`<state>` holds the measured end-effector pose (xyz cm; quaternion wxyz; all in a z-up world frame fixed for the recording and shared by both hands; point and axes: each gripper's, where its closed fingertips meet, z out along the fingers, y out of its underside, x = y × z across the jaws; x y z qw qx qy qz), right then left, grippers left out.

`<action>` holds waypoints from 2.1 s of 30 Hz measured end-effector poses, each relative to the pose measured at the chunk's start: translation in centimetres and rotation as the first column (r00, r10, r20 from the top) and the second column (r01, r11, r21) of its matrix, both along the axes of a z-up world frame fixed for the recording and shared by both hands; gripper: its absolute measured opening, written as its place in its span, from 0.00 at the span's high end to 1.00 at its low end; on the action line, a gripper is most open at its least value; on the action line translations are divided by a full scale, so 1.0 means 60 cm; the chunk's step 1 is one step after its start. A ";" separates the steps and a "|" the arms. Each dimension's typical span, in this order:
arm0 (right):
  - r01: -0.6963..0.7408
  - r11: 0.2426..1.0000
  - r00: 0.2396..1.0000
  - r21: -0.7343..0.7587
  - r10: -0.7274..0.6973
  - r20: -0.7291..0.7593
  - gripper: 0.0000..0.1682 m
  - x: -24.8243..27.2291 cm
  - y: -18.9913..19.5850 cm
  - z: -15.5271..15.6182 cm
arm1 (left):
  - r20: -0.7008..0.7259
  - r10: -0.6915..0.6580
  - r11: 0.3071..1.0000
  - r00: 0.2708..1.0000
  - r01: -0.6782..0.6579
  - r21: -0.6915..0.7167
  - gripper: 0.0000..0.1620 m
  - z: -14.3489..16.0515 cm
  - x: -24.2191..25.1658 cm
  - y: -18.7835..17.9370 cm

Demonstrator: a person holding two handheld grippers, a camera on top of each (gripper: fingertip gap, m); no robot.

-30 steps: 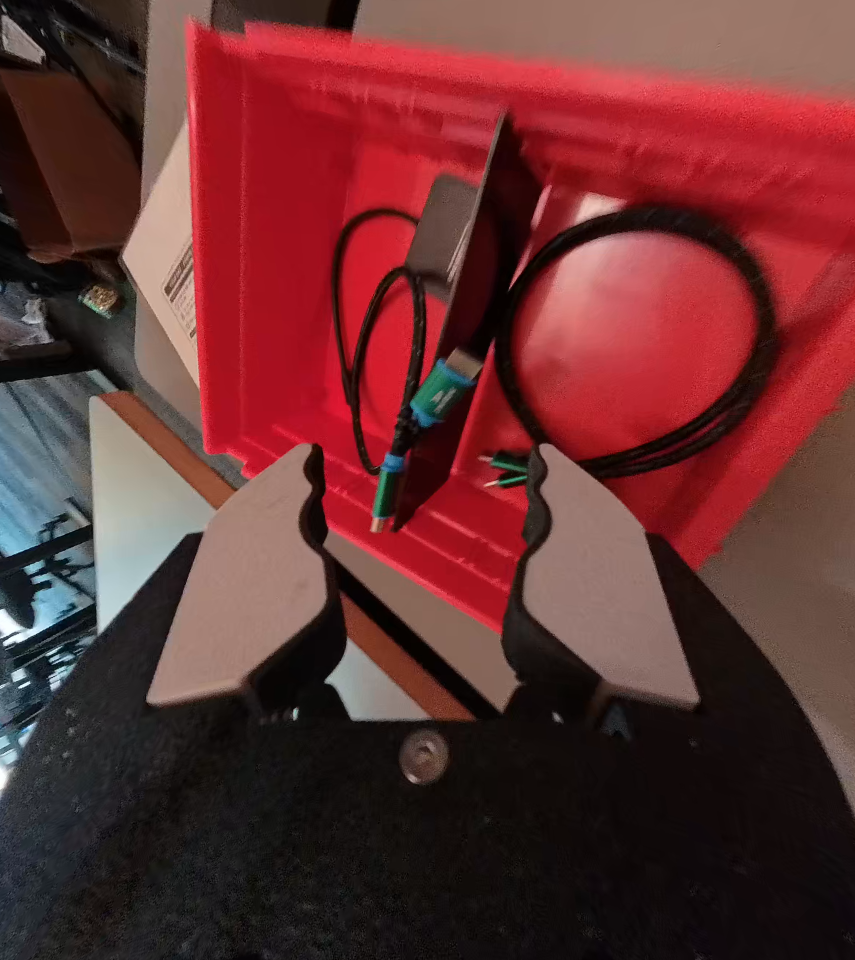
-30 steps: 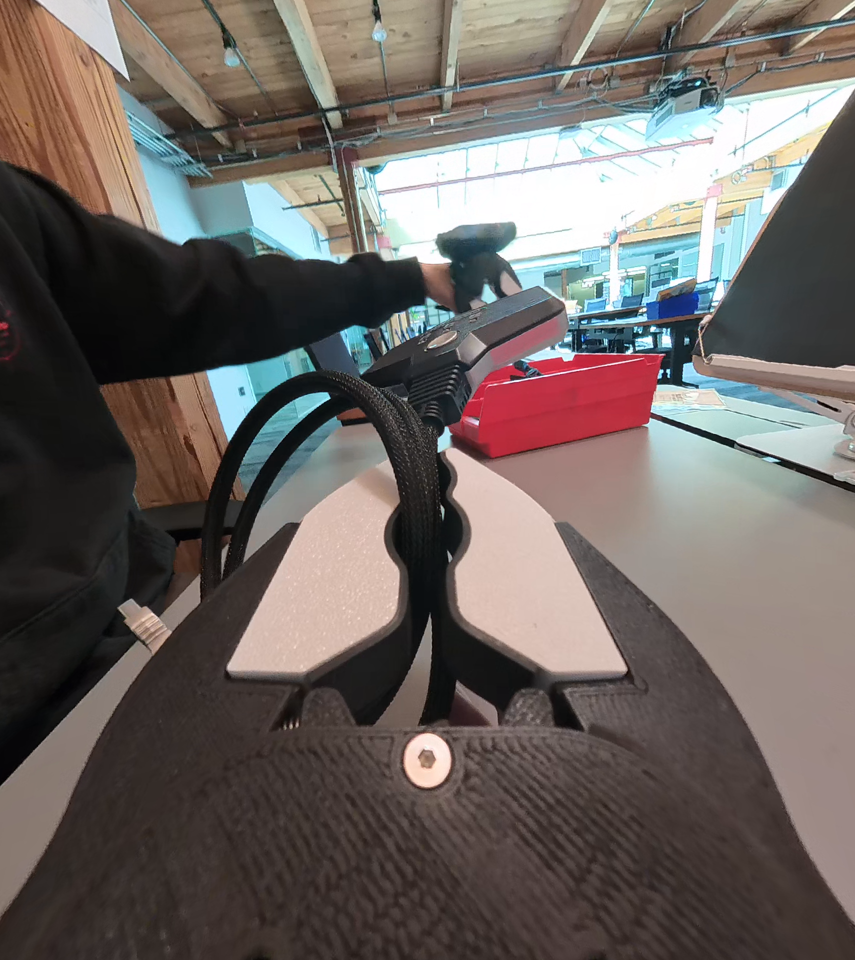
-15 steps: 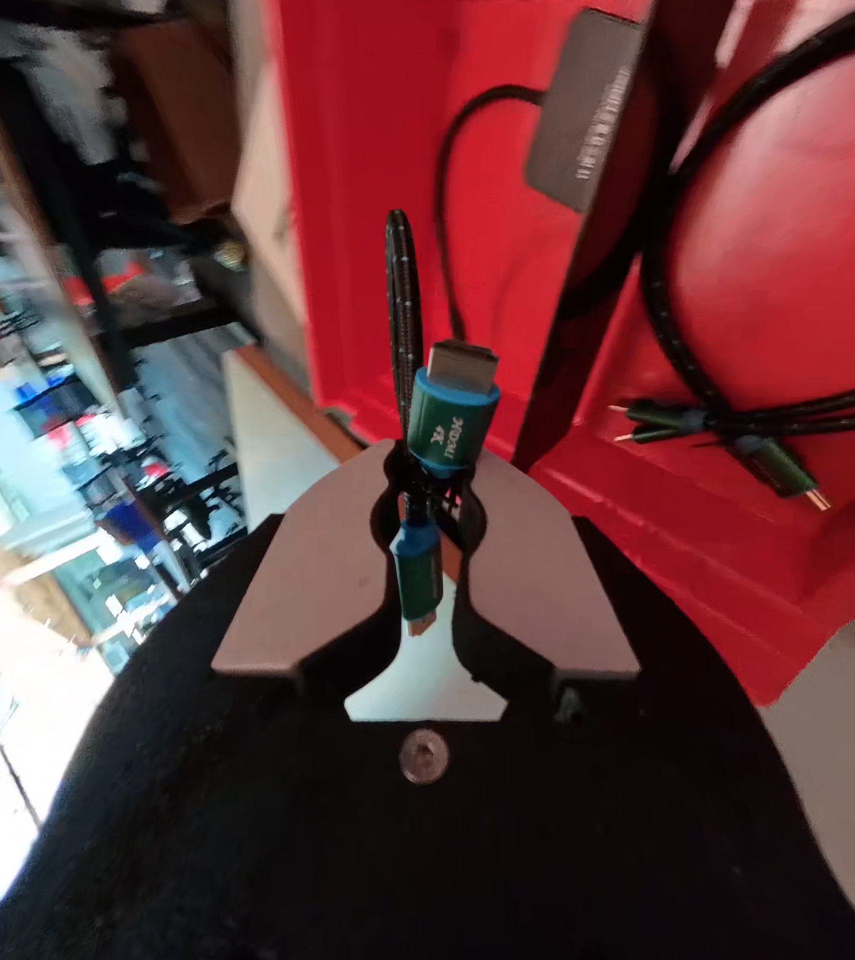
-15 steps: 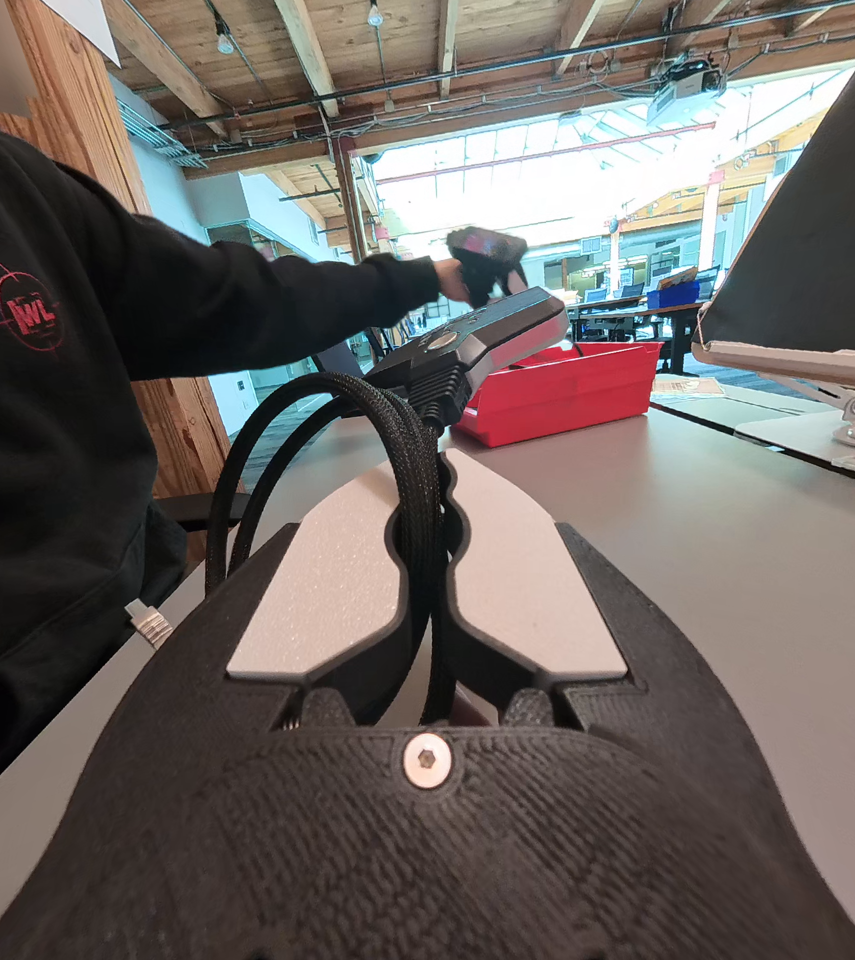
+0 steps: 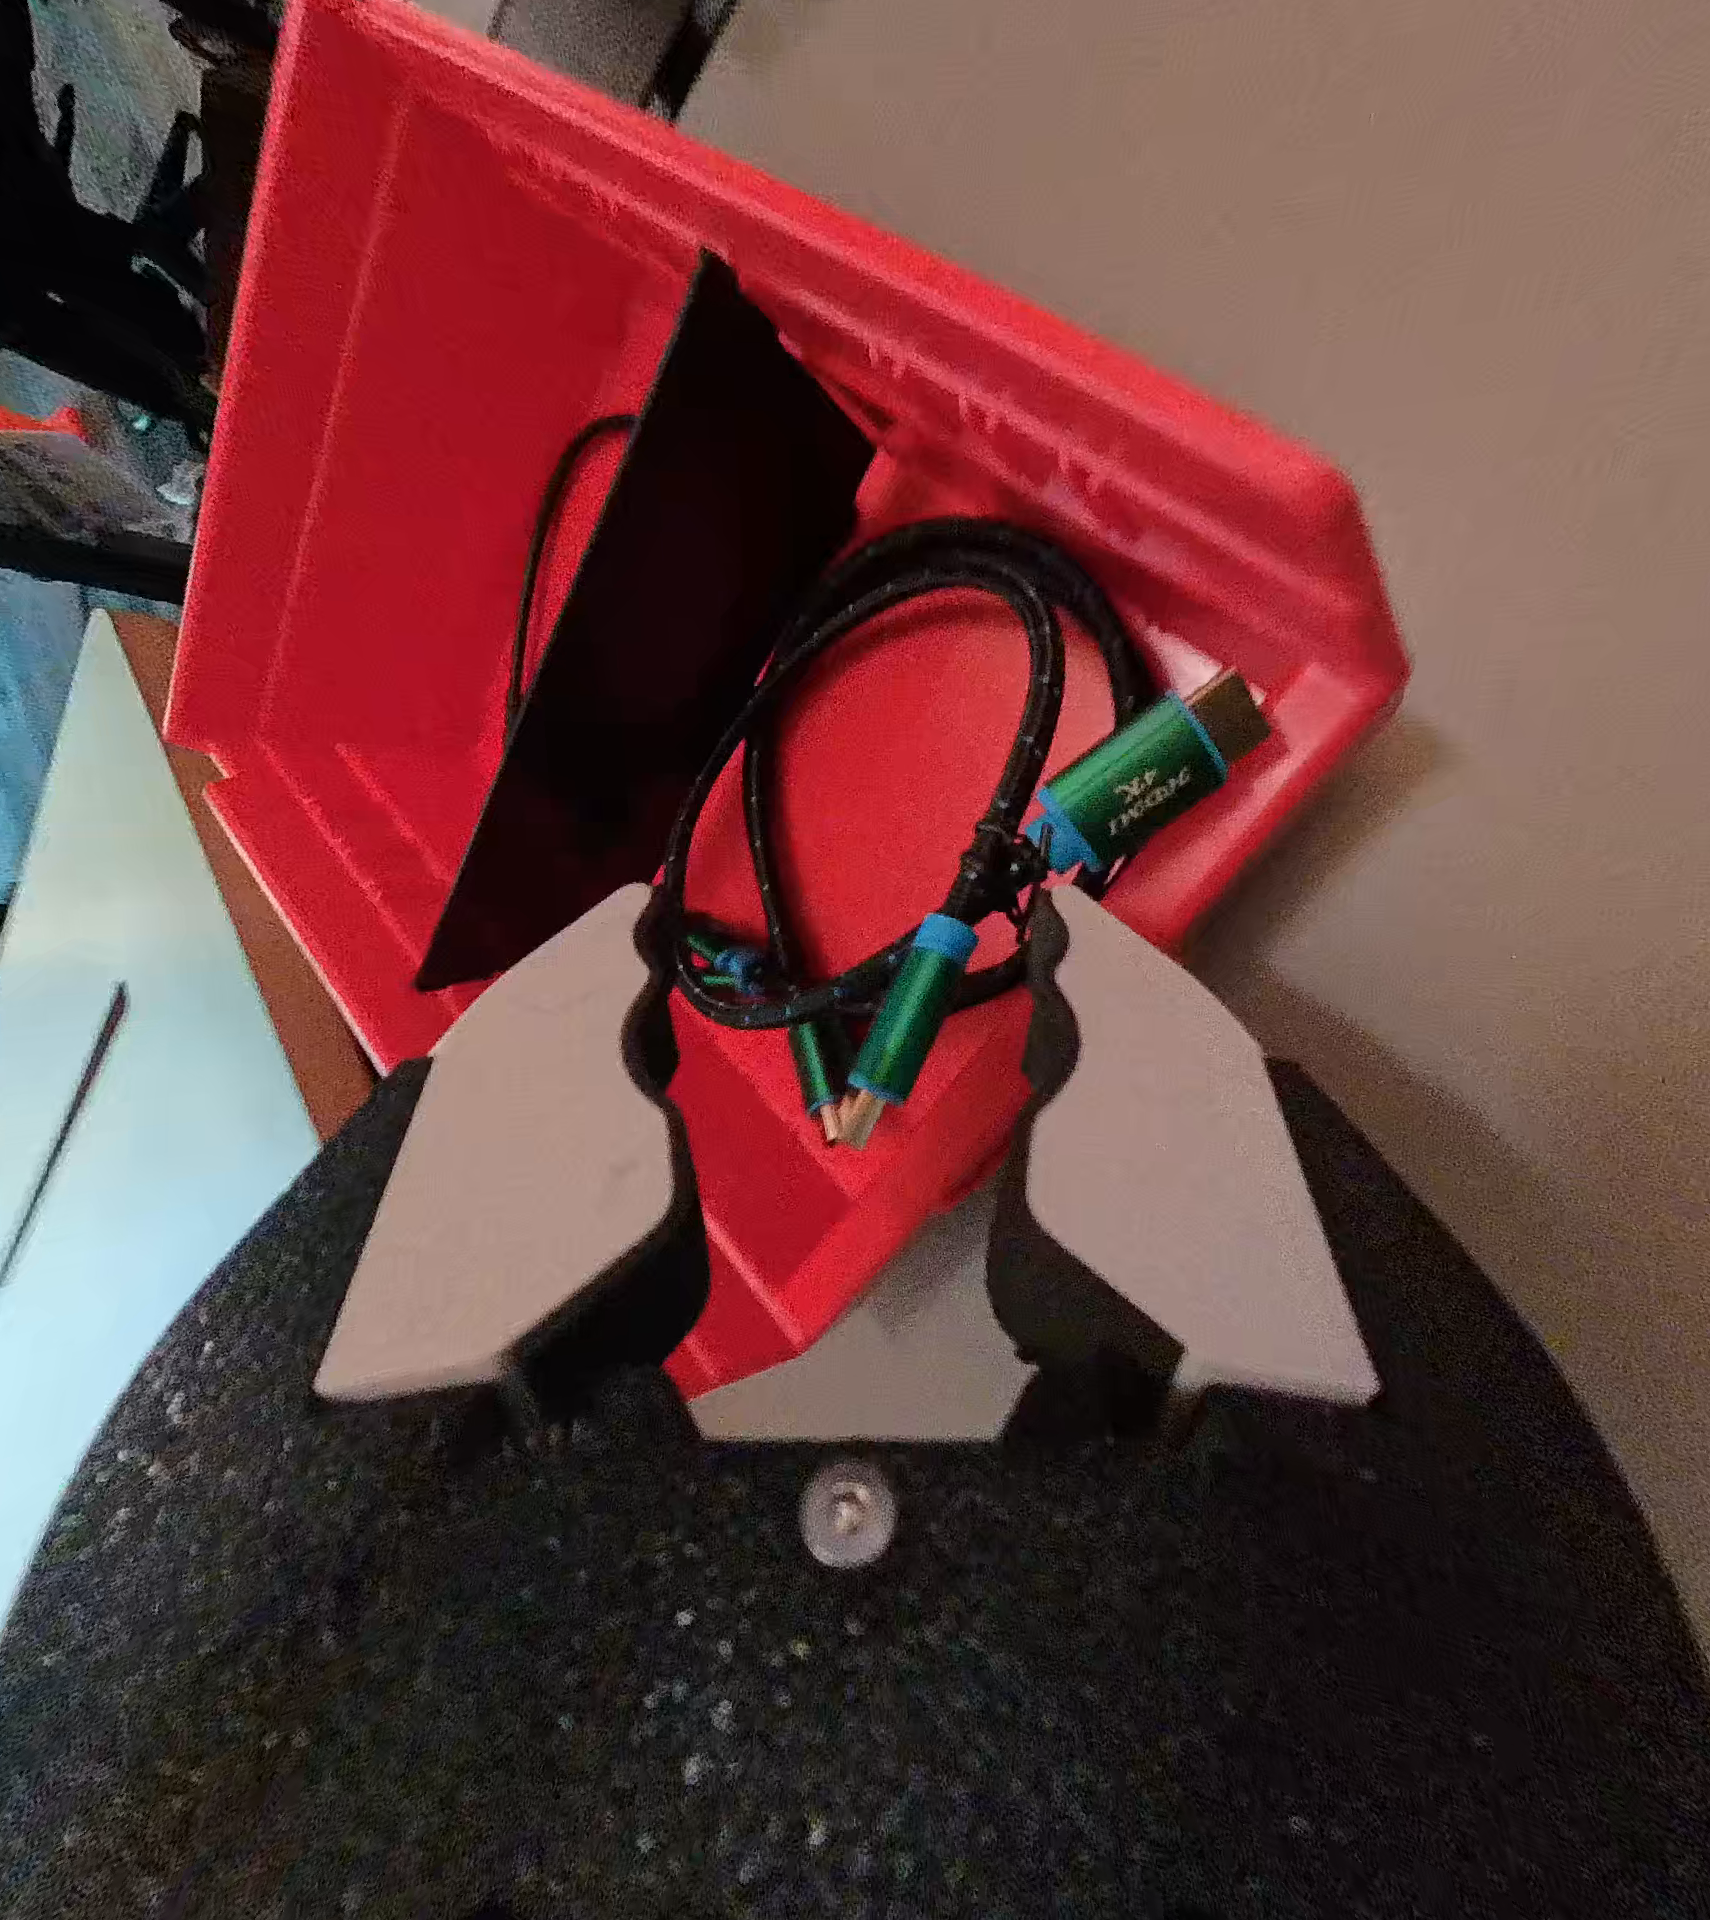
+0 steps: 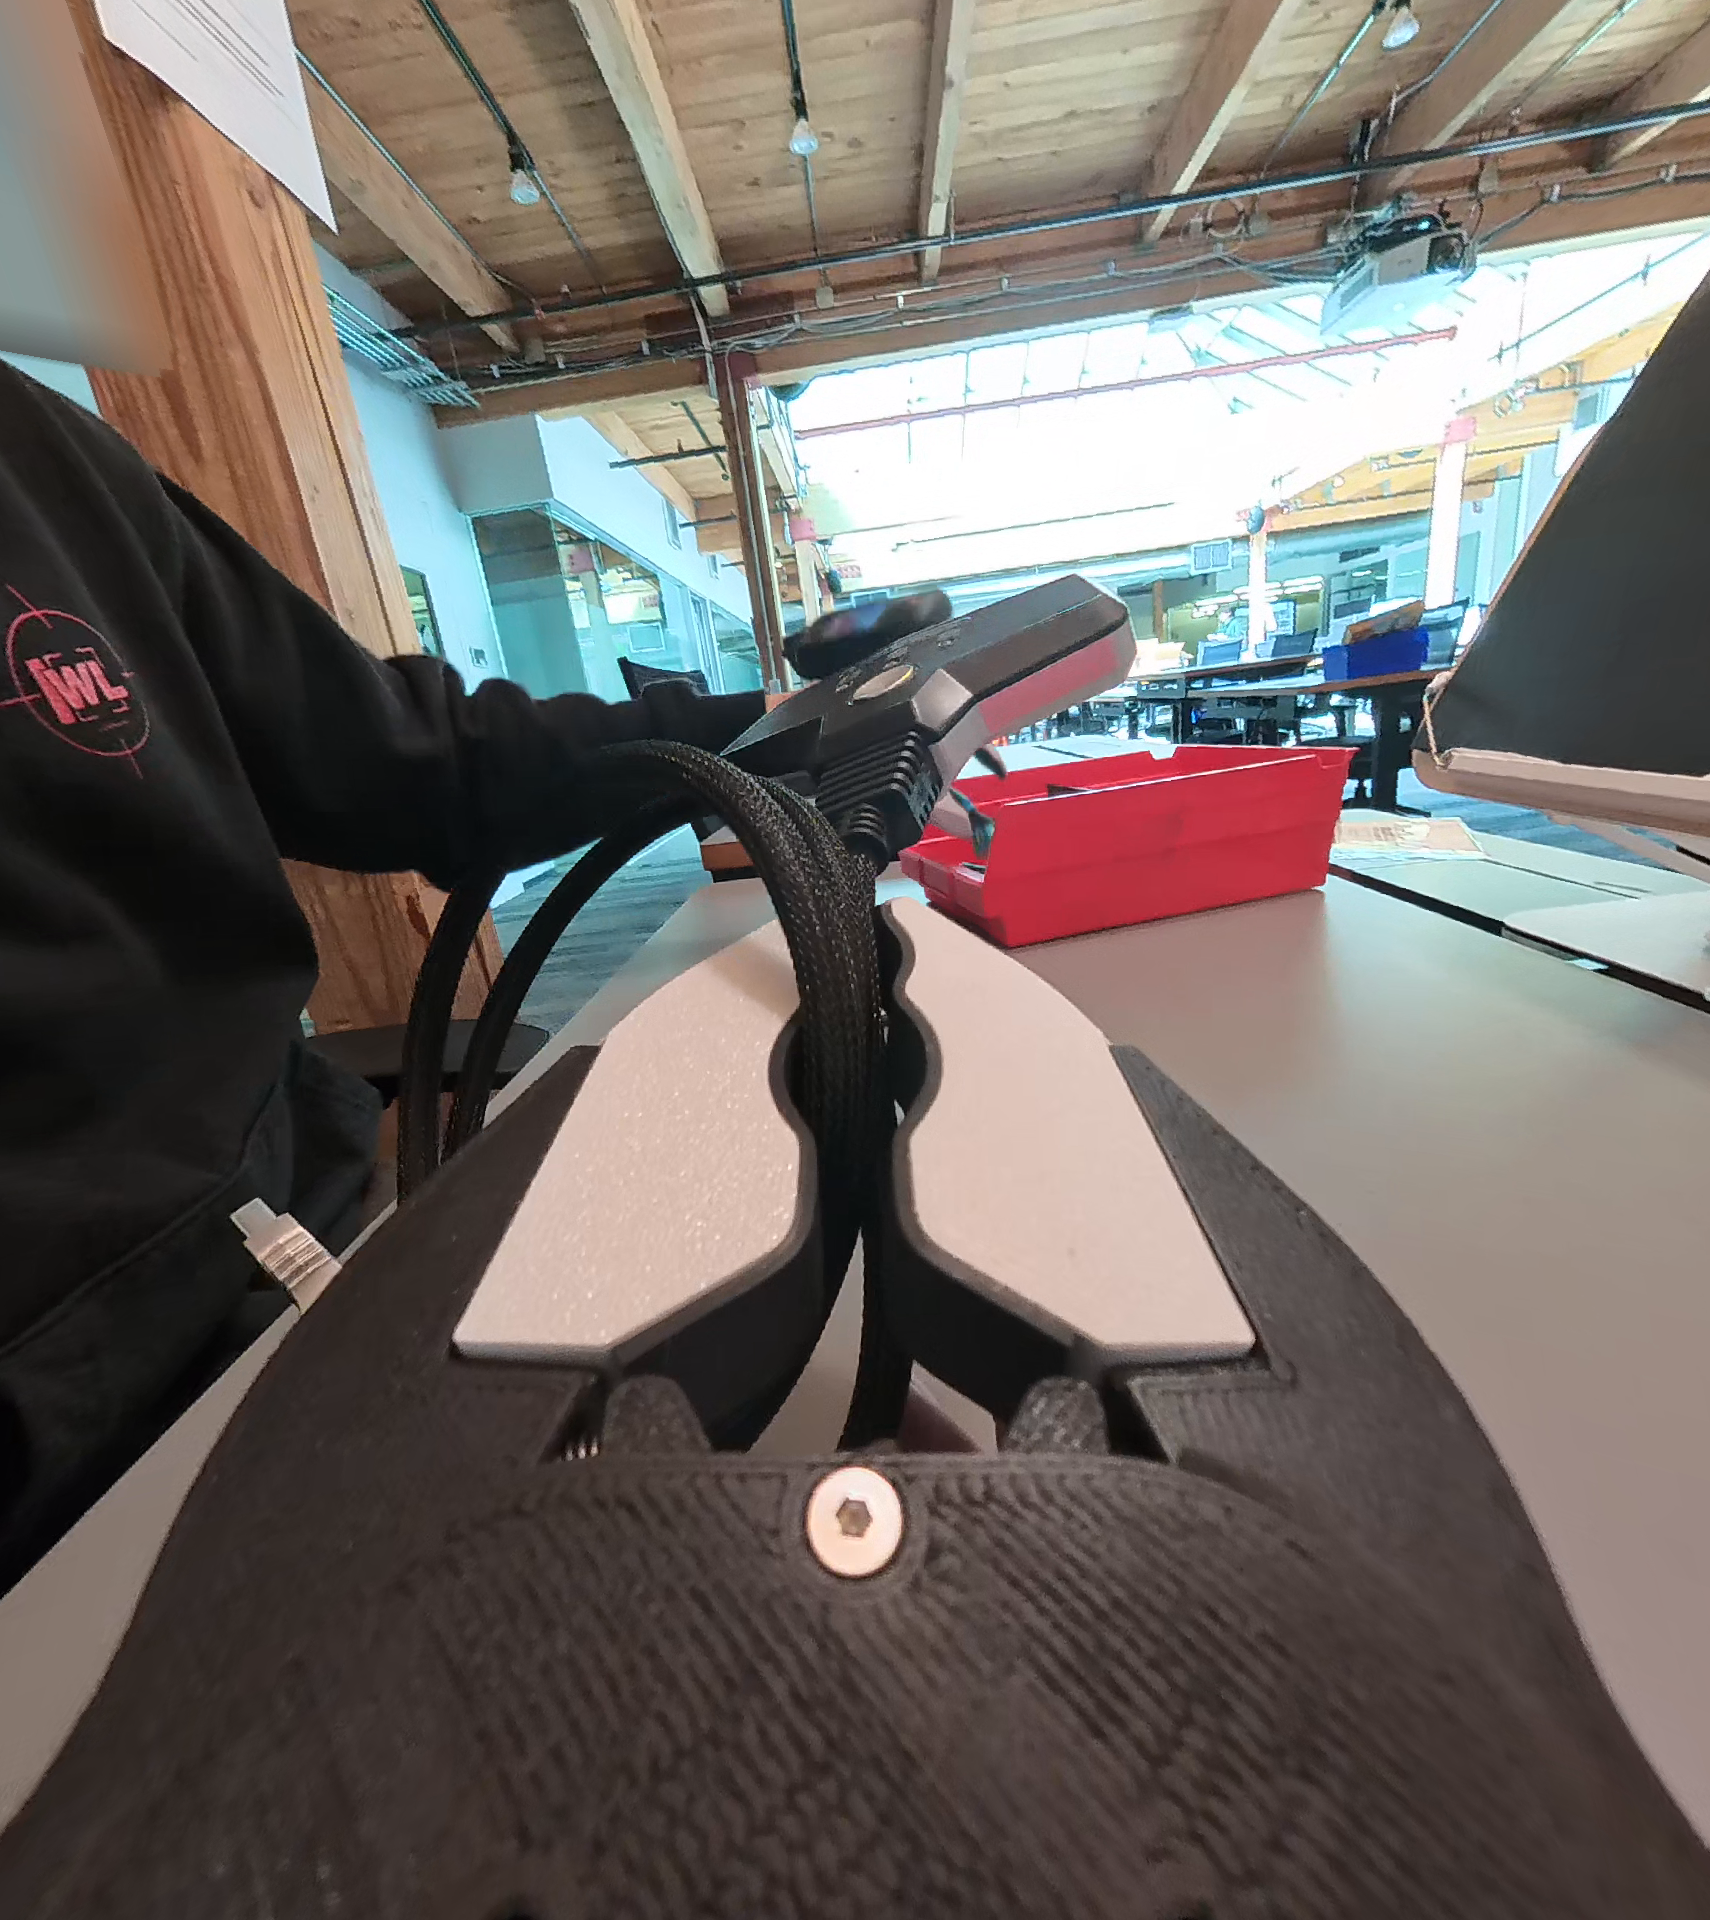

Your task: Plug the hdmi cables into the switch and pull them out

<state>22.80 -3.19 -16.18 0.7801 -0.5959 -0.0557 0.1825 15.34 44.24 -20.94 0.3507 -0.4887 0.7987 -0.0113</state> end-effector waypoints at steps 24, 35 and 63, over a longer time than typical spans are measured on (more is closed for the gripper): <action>-0.106 0.994 0.994 0.027 0.105 0.026 0.96 -0.026 -0.020 0.000 | -0.246 -0.706 0.708 0.664 0.661 -0.248 0.84 -0.143 -0.033 -0.541; -0.292 0.940 0.954 0.176 0.300 -0.016 0.96 -0.060 -0.067 0.026 | -0.192 -0.622 0.744 0.759 0.497 -0.446 0.91 -0.135 -0.015 -0.551; -0.313 0.935 0.942 -0.165 0.328 0.072 0.96 -0.099 -0.004 -0.030 | -0.225 -0.783 0.619 0.580 0.691 -0.373 0.90 0.078 -0.026 -0.557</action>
